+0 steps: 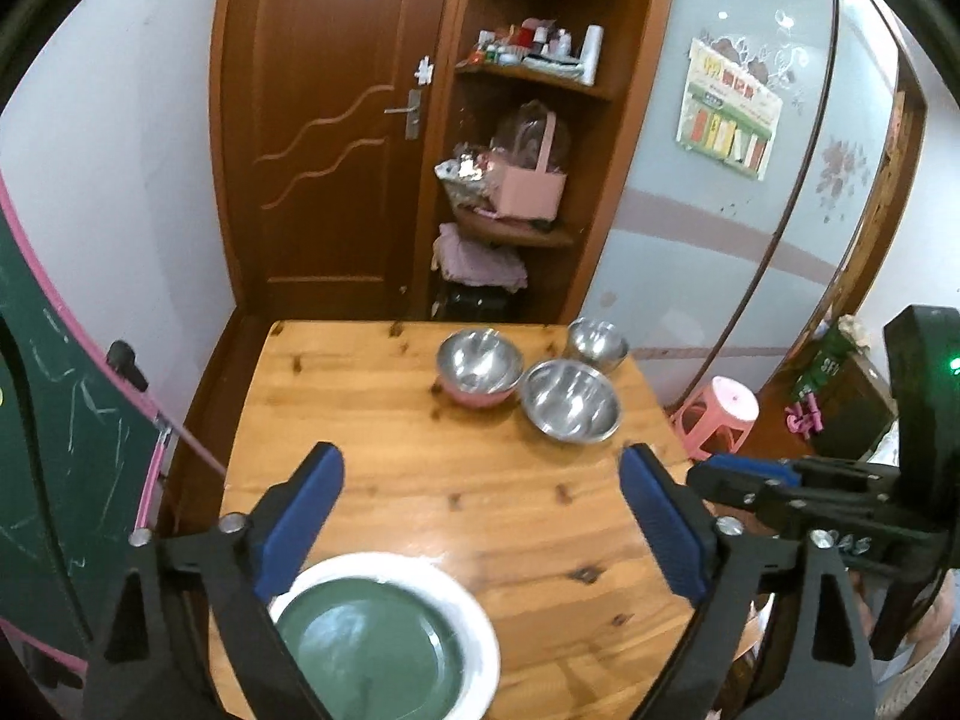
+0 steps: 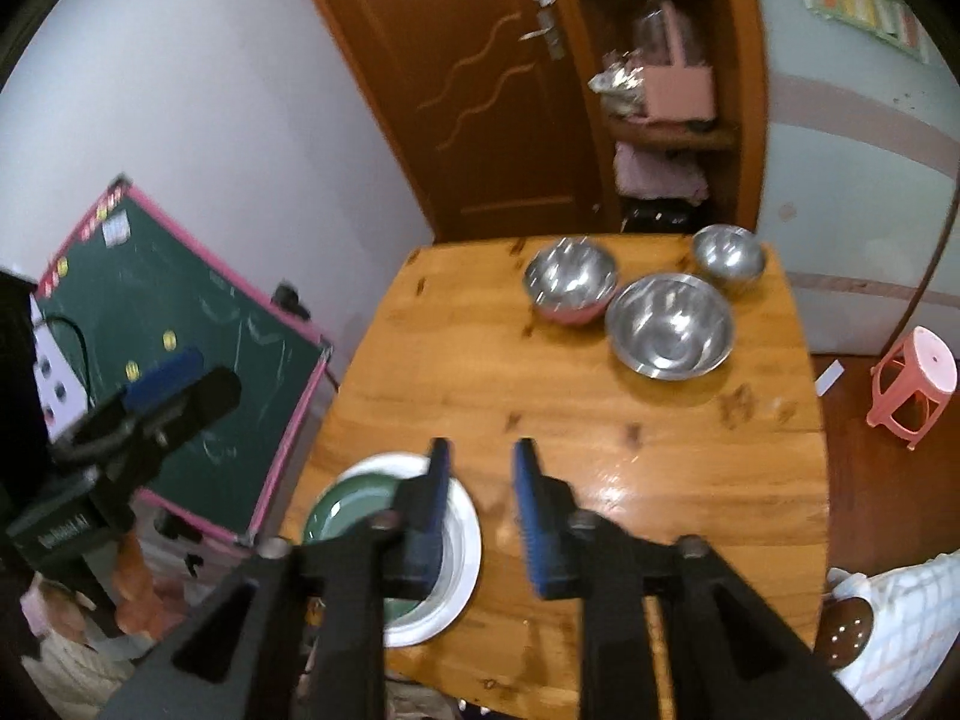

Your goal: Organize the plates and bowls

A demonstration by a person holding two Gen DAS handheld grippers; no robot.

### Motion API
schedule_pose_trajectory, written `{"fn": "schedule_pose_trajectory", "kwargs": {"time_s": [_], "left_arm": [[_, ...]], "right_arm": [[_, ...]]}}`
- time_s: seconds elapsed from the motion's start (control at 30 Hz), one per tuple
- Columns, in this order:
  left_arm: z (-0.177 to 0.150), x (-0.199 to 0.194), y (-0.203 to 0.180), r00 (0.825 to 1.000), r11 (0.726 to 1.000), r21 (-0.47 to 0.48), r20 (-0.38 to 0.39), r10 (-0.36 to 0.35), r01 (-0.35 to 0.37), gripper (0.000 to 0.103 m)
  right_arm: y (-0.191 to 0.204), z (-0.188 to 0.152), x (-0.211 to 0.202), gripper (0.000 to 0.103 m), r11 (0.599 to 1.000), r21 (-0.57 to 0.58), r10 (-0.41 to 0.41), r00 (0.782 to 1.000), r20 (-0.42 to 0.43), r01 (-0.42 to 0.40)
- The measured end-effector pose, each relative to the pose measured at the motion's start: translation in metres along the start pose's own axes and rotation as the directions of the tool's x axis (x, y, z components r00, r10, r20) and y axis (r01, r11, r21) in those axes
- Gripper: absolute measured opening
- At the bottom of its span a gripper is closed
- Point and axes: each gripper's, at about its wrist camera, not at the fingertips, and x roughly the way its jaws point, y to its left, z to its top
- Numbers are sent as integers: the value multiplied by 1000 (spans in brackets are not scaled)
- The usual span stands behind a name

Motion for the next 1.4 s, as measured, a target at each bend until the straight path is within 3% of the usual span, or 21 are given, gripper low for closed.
{"fn": "schedule_pose_trajectory", "kwargs": {"time_s": [0.13,0.3,0.43,0.5,0.63,0.83,1.07,1.4], "left_arm": [[26,-2,-16,999,999,-35,31,-8,9,100],[56,5,-38,998,999,-35,65,-11,13,102],[76,38,-55,999,999,-26,40,-17,18,102],[80,60,-61,1000,999,-38,15,-16,17,102],[80,120,-69,998,996,-82,-54,-32,27,102],[65,206,-71,990,993,-119,-137,-28,12,102],[43,304,-58,963,989,-128,-269,31,-68,101],[22,373,-48,918,989,-128,-395,19,-76,97]], "right_arm": [[-14,21,-41,39,999,-10,-44,994,104,45],[-29,43,-74,59,995,-23,-87,977,192,93],[-46,63,-90,72,984,-22,-164,952,259,176],[-55,72,-88,73,980,-18,-186,947,261,197],[-84,89,-63,74,967,-2,-247,944,217,254],[-134,103,1,73,955,40,-295,953,62,293],[-183,109,83,73,951,101,-285,954,-89,294],[-220,98,174,61,942,145,-261,933,-248,303]]}}
